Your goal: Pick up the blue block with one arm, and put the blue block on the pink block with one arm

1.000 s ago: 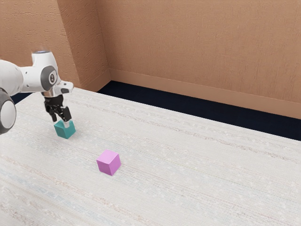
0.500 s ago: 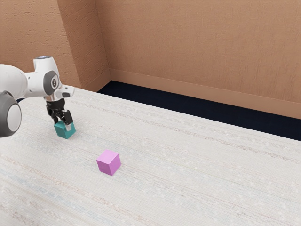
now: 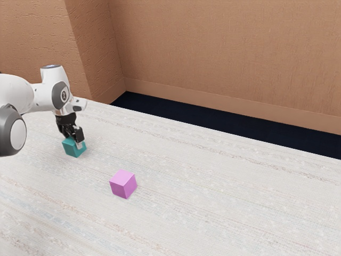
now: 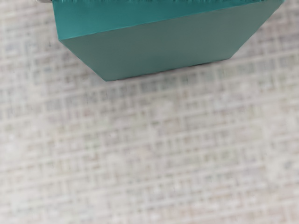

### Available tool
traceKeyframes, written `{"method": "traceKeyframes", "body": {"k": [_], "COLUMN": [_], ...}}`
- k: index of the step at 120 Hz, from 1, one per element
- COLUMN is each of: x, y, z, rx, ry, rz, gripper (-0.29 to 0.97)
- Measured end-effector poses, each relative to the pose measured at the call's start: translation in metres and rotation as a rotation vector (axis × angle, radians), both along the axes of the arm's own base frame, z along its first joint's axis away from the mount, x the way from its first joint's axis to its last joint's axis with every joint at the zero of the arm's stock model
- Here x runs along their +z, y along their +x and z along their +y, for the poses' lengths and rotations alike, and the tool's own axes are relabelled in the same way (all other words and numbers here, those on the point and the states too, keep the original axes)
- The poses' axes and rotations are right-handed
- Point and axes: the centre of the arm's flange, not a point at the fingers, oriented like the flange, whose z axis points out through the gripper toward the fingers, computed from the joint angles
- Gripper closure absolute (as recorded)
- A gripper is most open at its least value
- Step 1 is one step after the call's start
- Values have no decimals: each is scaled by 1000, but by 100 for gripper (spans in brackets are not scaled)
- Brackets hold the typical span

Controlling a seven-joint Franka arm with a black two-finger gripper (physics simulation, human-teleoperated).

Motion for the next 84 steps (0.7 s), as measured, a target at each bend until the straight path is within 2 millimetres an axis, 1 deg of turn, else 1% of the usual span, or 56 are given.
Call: {"method": "traceKeyframes", "body": {"k": [13, 61, 77, 84], "x": [-1, 4, 10, 20], "y": [-1, 1, 2, 3], "z": [1, 0, -1, -3], "rx": [-1, -5, -5, -5], "ry": [1, 10, 12, 13], "rz": [-2, -12, -21, -34], "gripper": [26, 30, 31, 31]}}
